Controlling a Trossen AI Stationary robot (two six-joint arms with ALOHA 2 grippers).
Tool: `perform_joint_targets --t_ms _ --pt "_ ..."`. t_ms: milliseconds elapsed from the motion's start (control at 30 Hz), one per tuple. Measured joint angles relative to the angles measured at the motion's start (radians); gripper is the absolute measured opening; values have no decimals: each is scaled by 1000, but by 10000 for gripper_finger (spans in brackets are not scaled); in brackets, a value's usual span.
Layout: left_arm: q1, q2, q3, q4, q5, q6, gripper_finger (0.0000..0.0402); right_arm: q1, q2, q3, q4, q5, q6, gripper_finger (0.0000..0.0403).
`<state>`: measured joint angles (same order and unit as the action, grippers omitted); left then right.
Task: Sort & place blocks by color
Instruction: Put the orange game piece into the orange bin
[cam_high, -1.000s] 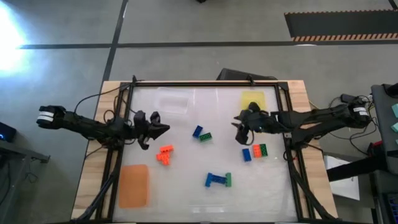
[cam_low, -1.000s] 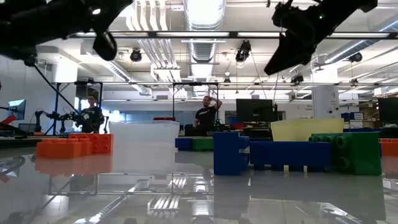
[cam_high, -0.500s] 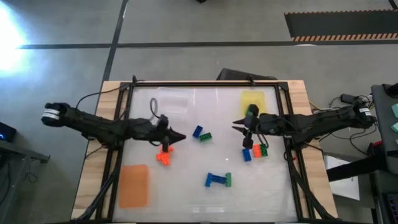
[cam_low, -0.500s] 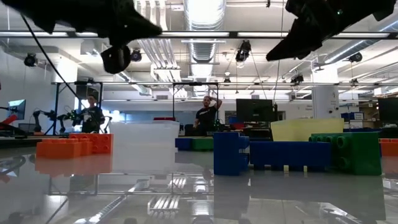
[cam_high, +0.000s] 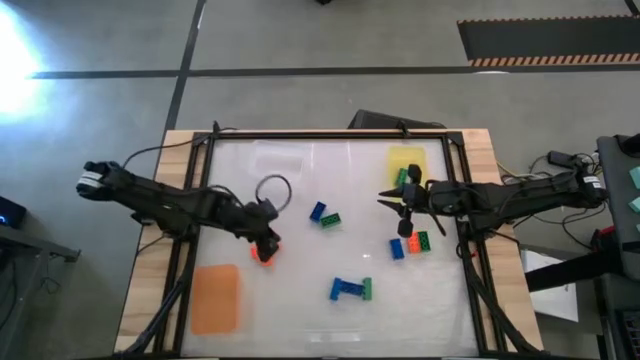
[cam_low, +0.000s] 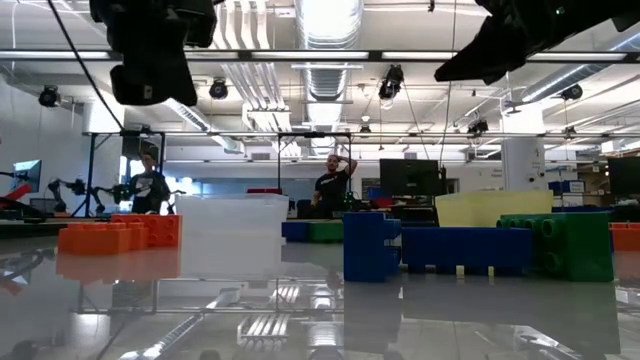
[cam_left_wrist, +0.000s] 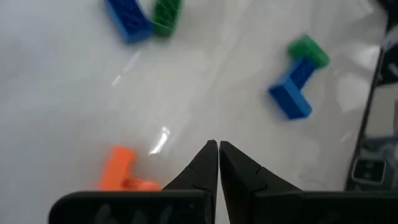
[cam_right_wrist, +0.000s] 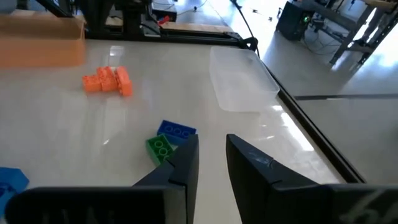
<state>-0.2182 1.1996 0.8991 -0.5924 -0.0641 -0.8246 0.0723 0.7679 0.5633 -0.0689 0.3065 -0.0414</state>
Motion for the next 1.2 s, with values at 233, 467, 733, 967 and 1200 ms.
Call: perform_joint_targets --t_ms 233,467,733,967,1200 --pt "-26 172 66 -74 44 152 0 0 0 -12 1 0 -9 68" --pt "-24 260 76 -110 44 264 0 0 0 -12 1 0 -12 80" --pt "-24 293 59 -192 42 256 17 0 0 -12 0 0 -12 103" --pt "-17 296 59 -193 -28 265 100 0 0 -12 0 0 -11 116" --pt "-17 295 58 -202 -160 327 171 0 0 -12 0 0 -11 125"
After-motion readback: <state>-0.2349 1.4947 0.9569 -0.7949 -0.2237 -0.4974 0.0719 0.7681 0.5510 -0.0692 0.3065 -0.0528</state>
